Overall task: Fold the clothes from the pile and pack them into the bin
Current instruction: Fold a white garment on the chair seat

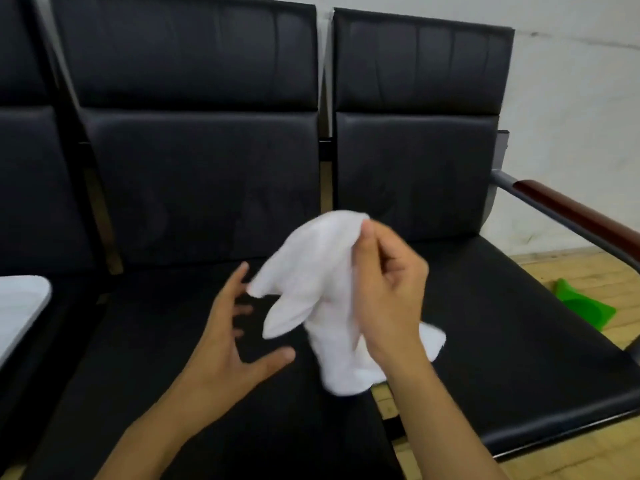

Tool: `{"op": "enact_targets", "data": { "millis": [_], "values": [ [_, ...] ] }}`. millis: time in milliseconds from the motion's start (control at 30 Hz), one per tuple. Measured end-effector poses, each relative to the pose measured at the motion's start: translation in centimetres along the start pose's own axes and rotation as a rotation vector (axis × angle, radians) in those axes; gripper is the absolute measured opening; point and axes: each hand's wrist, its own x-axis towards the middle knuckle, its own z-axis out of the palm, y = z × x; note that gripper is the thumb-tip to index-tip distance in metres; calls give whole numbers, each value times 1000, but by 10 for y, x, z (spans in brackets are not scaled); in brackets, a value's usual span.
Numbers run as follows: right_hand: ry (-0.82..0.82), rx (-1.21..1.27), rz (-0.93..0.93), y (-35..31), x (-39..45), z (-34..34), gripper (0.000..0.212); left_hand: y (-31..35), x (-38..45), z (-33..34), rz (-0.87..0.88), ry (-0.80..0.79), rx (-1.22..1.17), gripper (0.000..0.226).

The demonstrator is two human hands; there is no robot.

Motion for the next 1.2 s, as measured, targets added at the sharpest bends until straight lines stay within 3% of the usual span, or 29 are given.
{"op": "enact_targets", "data": {
  "millis": [100, 200, 233, 367, 433, 500, 567, 633, 733, 800, 933, 1067, 1133, 1200],
  "values": [
    [12, 93, 140, -3, 0, 9, 24, 10, -8, -20, -28, 52, -96, 77],
    [-129, 21, 279, 5, -10, 17, 28, 16, -17, -27, -17, -7, -106, 28],
    [-199, -1, 328, 7, -15, 22, 27, 17, -21, -30, -26, -7, -95, 23],
    [-343, 2, 555, 15, -29, 34, 23, 14, -23, -33, -33, -3, 5, 44],
    [-431, 22, 661, 19, -34, 40, 21, 12, -22, -34, -34, -8, -16, 33],
    [-550, 63, 694, 24, -34, 46, 14, 11, -19, -39, -62, 103, -97, 21],
    [-748, -1, 657, 32, -31, 44, 21, 8, -13, -48, -114, 298, -181, 23],
    [-895, -232, 529, 42, -27, 38, 16, 6, -6, -63, -194, 518, -312, 25],
    [-963, -643, 362, 67, -24, 25, 37, 8, -3, -92, -242, 720, -494, 31],
    [-993, -769, 363, 78, -22, 19, 36, 9, -4, -109, -242, 760, -565, 32],
    [-1021, -472, 477, 70, -30, 35, 16, 12, -6, -109, -342, 641, -525, 31],
    [-1125, -291, 544, 57, -72, 81, 57, 18, -8, -85, -260, 414, -331, 37],
    [-1045, -255, 494, 55, -92, 99, 56, 18, -10, -81, -213, 325, -256, 37],
    [-862, -199, 419, 52, -97, 108, 49, 17, -12, -86, -173, 289, -188, 38]
  ]
}}
